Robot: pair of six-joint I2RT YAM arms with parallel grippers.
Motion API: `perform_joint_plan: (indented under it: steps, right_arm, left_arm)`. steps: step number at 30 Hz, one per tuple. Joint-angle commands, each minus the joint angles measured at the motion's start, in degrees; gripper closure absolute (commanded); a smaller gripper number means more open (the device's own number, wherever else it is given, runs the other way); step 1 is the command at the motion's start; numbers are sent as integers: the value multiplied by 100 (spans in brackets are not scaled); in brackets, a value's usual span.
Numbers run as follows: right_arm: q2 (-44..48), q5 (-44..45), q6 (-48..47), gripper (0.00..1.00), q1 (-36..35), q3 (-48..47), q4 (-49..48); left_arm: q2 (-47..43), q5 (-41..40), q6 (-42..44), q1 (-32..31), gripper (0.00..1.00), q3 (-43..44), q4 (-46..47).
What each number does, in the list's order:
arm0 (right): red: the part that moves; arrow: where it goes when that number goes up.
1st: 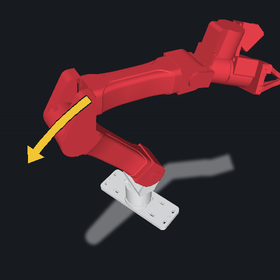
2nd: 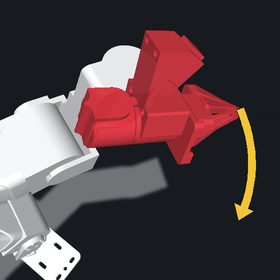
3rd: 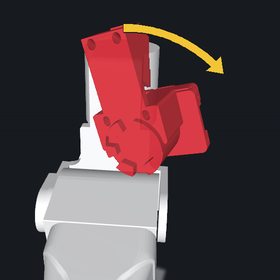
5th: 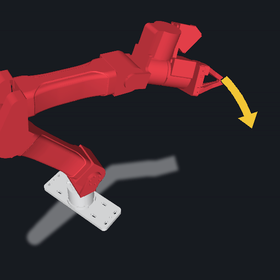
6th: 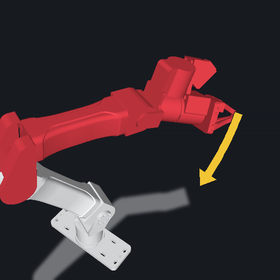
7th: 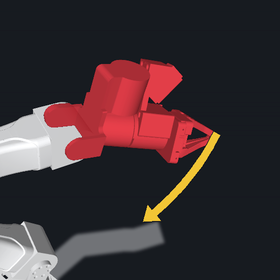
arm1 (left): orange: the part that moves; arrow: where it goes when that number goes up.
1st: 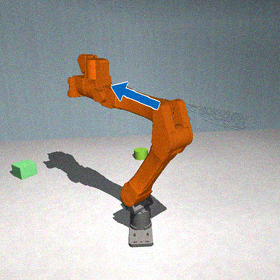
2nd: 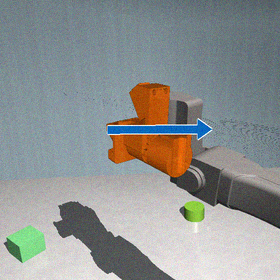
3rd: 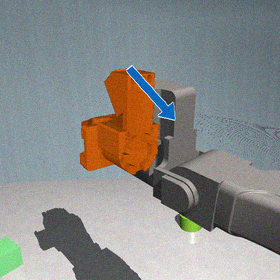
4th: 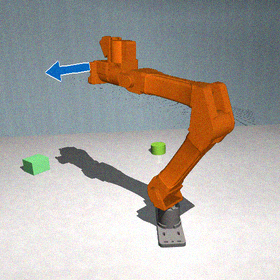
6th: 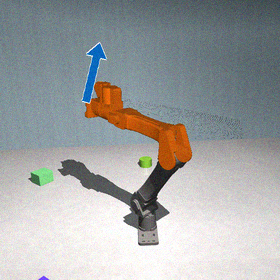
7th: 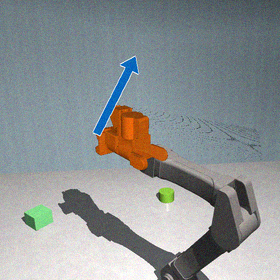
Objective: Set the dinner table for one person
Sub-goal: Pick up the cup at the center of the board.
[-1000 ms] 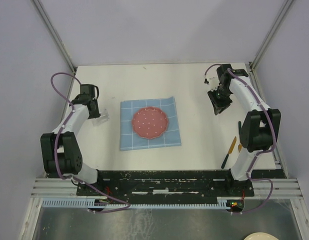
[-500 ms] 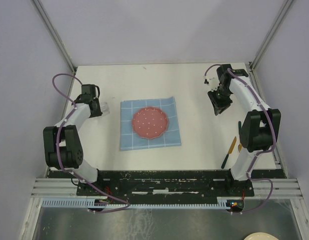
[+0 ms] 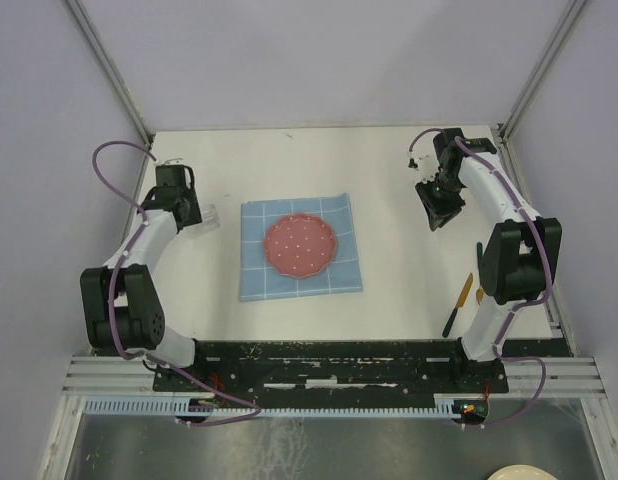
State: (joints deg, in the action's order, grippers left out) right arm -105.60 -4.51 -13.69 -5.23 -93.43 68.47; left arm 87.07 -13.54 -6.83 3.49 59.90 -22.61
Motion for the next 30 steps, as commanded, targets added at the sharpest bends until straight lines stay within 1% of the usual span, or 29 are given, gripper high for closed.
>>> perform_joint_plan:
  steps: [1,9,15,24,30]
  right_arm:
    - [36,-55,-57,67,-4,-132,103]
    - [35,-71,-76,67,-13,-172,156]
    - [180,-10,-116,67,-13,102,132]
    - [315,73,-155,67,-13,314,141]
    - [308,101,-169,67,-9,300,139]
  left_arm:
    - [-322,-190,-95,36,49,-13,376]
    - [-284,44,-281,101,48,-445,763]
    - [-190,226,-367,275,48,-650,1116]
    - [149,566,-472,301,49,-506,1460]
    - [386,1098,-677,305,50,-366,1567]
